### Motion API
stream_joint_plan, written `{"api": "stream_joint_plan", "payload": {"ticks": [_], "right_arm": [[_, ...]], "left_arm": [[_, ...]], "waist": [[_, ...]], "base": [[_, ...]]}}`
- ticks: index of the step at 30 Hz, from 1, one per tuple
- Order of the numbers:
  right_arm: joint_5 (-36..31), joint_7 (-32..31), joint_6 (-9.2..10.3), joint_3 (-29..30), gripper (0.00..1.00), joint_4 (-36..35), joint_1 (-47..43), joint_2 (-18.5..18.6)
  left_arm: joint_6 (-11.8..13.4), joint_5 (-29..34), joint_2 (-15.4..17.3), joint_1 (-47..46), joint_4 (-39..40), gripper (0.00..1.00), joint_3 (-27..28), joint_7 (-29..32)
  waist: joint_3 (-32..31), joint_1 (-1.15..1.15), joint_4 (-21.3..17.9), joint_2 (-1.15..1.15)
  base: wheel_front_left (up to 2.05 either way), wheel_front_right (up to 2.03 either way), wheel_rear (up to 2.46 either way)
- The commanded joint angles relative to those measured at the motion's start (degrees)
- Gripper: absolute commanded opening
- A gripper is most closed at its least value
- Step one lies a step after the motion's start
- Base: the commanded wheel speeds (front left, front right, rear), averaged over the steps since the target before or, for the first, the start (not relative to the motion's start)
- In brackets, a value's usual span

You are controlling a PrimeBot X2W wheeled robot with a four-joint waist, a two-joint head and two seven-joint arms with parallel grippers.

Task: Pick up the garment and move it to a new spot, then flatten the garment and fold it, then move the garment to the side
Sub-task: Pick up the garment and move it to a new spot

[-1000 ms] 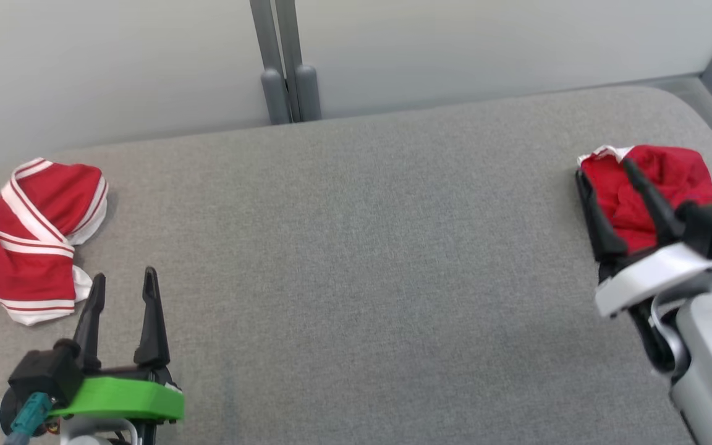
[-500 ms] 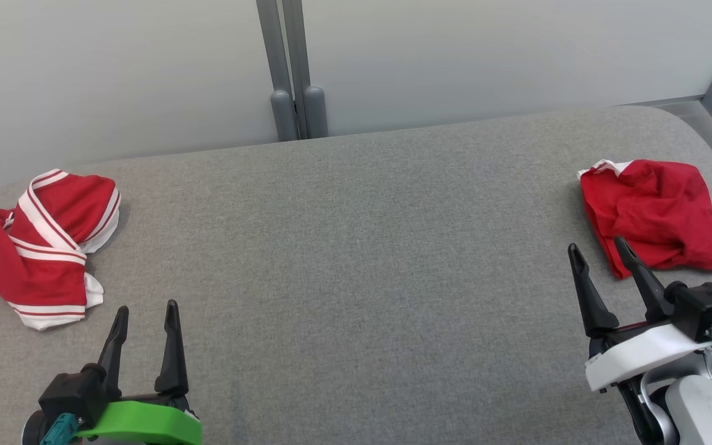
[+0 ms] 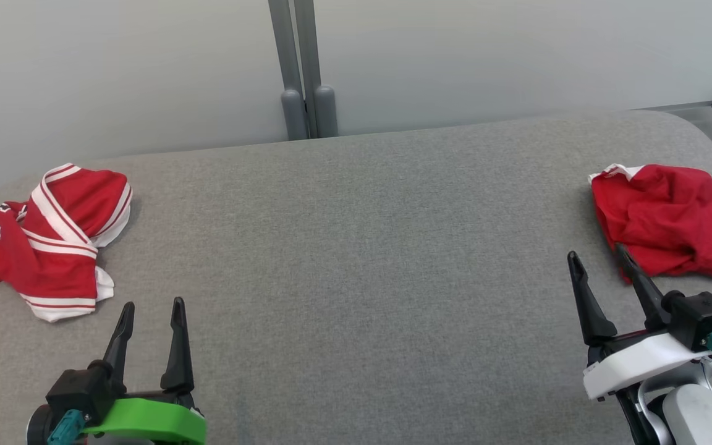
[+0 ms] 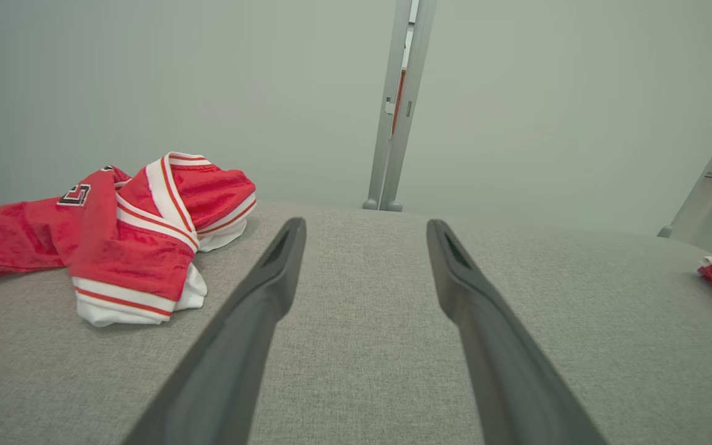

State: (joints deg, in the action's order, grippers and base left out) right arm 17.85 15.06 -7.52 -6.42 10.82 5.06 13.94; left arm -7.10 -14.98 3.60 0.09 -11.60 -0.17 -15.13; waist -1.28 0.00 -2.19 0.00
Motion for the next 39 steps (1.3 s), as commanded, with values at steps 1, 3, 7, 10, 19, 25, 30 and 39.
{"api": "stream_joint_plan", "payload": {"ticks": [1, 3, 7, 10, 19, 25, 30, 39], "right_arm": [[-0.2, 0.2, 0.06, -0.2, 1.0, -0.2, -0.3, -0.2], [-0.1, 0.1, 0.06, -0.5, 1.0, -0.1, -0.4, -0.3], [0.4, 0.1, 0.06, -1.9, 1.0, 0.0, 0.3, -0.9], [0.9, 0.1, 0.06, -2.8, 1.0, 0.1, 0.8, -1.2], [1.6, 0.1, 0.06, -5.7, 1.0, 0.0, 2.3, -1.8], [1.4, 0.1, 0.06, -5.8, 1.0, -0.8, 2.4, -1.8], [1.2, 0.1, 0.06, -6.4, 1.0, -1.2, 2.9, -1.6], [0.9, 0.1, 0.06, -6.9, 1.0, -2.7, 4.2, -1.1]], "left_arm": [[-0.3, 0.1, 0.0, -0.9, 0.2, 1.0, 0.3, 0.0], [-0.3, -0.2, -0.1, -1.1, 0.5, 1.0, 0.6, 0.0], [-0.1, 0.8, 0.0, -1.4, 0.6, 1.0, 1.6, 0.0], [0.4, 1.7, 0.1, -1.8, 0.8, 1.0, 2.8, 0.0], [1.6, 2.3, 0.0, -1.2, 1.3, 1.0, 5.8, 0.0], [2.8, 2.6, -0.3, -0.8, 1.1, 1.0, 6.6, 0.0], [2.6, 2.3, -0.4, -0.7, 1.6, 1.0, 6.5, 0.0], [1.4, -0.1, 0.1, -4.2, 3.6, 1.0, 5.4, 1.2]], "waist": [[0.2, 0.0, 1.5, 0.0], [0.3, 0.0, 3.4, 0.0], [0.7, 0.0, 8.5, 0.0], [0.8, 0.0, 12.5, 0.0], [0.8, 0.0, 22.0, 0.0], [1.2, 0.0, 25.8, 0.0], [2.0, 0.0, 27.0, 0.0], [4.5, 0.0, 25.0, 0.0]], "base": [[0.0, 0.0, 0.0], [0.0, 0.0, 0.0], [0.0, 0.0, 0.0], [0.0, 0.0, 0.0], [0.0, 0.0, 0.0], [0.0, 0.0, 0.0], [0.0, 0.0, 0.0], [0.0, 0.0, 0.0]]}}
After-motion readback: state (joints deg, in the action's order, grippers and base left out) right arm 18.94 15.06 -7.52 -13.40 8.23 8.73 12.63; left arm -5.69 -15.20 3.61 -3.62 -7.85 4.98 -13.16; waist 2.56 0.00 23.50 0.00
